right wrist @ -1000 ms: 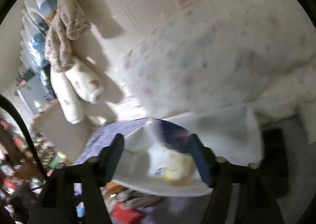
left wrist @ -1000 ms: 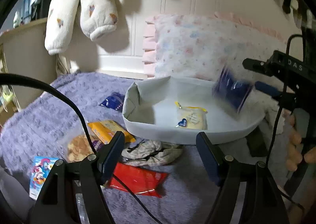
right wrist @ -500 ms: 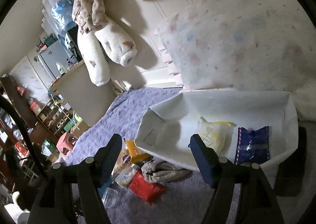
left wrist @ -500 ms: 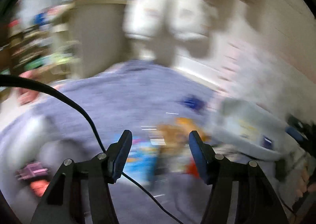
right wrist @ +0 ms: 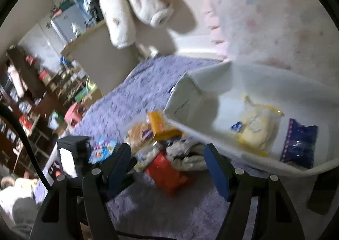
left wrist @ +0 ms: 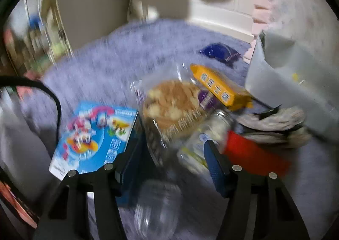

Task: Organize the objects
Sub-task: 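Grasp the plaid cloth bundle with the right gripper and lift it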

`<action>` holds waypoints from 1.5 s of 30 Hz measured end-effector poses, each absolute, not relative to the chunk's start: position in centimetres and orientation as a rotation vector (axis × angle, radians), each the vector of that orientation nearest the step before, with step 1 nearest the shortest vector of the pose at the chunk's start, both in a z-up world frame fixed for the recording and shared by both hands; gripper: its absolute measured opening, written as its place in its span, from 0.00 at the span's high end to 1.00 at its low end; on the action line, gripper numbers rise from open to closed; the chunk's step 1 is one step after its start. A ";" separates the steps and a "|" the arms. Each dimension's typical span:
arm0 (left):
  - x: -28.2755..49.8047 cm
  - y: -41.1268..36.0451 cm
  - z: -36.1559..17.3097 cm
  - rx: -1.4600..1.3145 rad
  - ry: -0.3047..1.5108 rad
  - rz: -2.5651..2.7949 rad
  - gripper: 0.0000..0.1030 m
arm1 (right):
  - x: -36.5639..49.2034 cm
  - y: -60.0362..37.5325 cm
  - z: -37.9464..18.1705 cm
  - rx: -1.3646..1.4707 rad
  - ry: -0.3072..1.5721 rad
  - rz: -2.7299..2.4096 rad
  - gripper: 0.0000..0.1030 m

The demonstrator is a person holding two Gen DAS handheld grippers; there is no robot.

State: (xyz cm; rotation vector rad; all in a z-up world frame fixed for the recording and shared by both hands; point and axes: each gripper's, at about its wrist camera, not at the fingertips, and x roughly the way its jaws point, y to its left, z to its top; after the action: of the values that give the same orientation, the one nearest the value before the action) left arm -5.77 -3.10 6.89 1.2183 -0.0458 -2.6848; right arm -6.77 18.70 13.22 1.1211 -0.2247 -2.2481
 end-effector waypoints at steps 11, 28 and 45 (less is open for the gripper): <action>-4.9 -5.3 10.5 1.201 0.202 -2.783 0.35 | -6.9 16.6 10.5 1.234 -0.130 -2.161 0.32; -6.0 -3.2 9.5 1.291 0.195 -2.825 0.35 | -10.0 17.4 4.6 1.262 -0.267 -2.238 0.32; -5.4 -3.6 10.7 1.216 0.241 -2.863 0.35 | -9.3 17.6 6.5 1.225 -0.312 -2.221 0.67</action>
State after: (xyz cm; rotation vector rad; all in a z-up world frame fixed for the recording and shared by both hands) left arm -5.45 -3.64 10.69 1.2163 0.2408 -2.8627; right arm -9.27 17.65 6.54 1.2249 -0.3123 -2.2205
